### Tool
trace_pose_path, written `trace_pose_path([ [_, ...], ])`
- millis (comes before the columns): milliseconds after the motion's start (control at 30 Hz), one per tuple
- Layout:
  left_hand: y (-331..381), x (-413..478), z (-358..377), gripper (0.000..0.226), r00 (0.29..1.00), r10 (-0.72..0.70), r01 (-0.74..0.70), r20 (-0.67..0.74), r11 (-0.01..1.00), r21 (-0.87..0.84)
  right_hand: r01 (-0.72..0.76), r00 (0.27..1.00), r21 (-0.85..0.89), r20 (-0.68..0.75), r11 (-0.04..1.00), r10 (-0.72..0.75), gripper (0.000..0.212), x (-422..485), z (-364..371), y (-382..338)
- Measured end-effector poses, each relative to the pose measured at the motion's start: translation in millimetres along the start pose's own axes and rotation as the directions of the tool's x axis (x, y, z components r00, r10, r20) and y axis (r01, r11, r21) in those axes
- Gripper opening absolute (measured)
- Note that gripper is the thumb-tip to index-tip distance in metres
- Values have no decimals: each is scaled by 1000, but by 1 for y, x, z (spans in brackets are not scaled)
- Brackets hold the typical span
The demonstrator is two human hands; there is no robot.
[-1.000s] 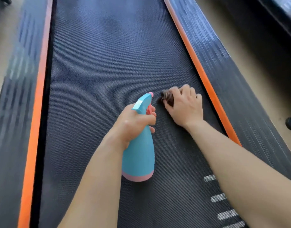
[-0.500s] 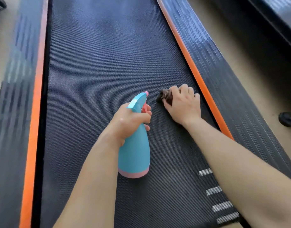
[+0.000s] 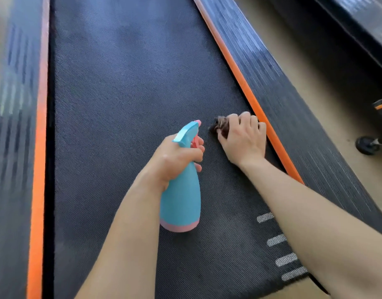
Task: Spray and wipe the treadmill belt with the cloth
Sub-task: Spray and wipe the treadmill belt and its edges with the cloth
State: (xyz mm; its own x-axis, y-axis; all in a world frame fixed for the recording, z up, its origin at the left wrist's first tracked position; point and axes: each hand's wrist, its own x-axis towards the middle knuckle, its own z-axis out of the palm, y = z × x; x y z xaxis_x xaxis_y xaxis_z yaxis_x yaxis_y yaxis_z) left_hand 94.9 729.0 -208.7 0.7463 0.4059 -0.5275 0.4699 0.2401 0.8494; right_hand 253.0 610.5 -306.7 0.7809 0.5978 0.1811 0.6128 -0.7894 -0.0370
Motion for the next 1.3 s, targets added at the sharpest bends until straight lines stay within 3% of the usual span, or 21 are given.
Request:
trace_pose_path([
  [300,-3,5,11,53,998,60,-61,-6,996,-58,-52,999,14,12,999,51,43,-103,-20,39],
  [467,-5,3,11,59,994,105,-106,-15,992,-66,-1,999,-23,-48,1000,0,43,-36,-7,31],
  [667,-6,5,16,63,993,110,-110,-41,994,4,-104,992,-64,64,993,108,41,40,-1,1],
  [933,-9,9,15,53,995,98,-98,-17,995,-16,-116,992,-97,32,988,120,39,-111,-27,46],
  [1100,-8,3,15,64,989,150,-150,-11,989,-11,-104,994,-117,-42,988,99,39,-38,-10,26],
  [1200,-9,1,15,65,990,140,-140,-4,990,9,-146,985,-92,79,985,154,41,21,-9,5],
  [1300,-10,3,17,63,990,137,-137,-5,990,-7,-147,983,-96,97,984,156,42,23,-11,4],
])
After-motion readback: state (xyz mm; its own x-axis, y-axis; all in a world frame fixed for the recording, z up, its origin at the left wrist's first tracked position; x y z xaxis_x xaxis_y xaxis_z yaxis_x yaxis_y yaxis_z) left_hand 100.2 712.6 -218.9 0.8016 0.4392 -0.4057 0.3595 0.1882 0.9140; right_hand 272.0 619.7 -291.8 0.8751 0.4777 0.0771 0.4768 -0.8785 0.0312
